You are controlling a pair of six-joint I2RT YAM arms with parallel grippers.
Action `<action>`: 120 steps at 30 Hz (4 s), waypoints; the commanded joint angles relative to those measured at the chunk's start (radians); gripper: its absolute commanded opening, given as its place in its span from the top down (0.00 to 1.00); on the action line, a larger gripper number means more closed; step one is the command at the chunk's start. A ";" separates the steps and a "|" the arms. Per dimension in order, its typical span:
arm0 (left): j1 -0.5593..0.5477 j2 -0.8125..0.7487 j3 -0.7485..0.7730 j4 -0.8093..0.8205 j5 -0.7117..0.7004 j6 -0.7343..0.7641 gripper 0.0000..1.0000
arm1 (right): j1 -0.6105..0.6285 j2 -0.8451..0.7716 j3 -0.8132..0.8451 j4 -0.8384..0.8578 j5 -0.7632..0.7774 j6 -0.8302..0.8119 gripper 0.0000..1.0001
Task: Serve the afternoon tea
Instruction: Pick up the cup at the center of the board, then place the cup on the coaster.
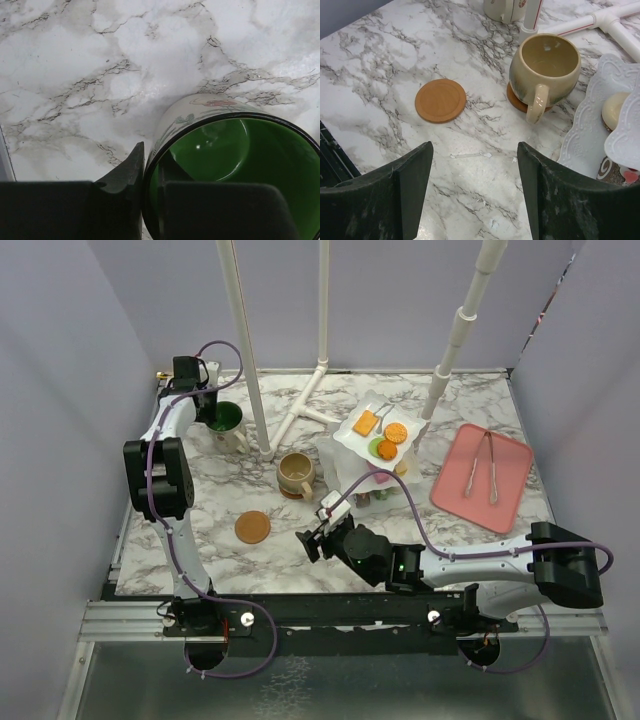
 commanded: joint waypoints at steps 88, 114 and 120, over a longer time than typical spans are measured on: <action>-0.028 -0.793 -0.367 -0.361 0.126 0.006 0.01 | -0.072 0.443 0.368 0.084 -0.332 -0.113 0.99; 0.005 -0.799 -0.648 -0.069 0.092 0.106 0.01 | -0.072 0.541 0.257 0.237 -0.273 -0.155 0.79; 0.011 -0.823 -0.789 0.127 0.096 0.088 0.01 | -0.072 0.479 0.204 0.276 -0.256 -0.157 0.19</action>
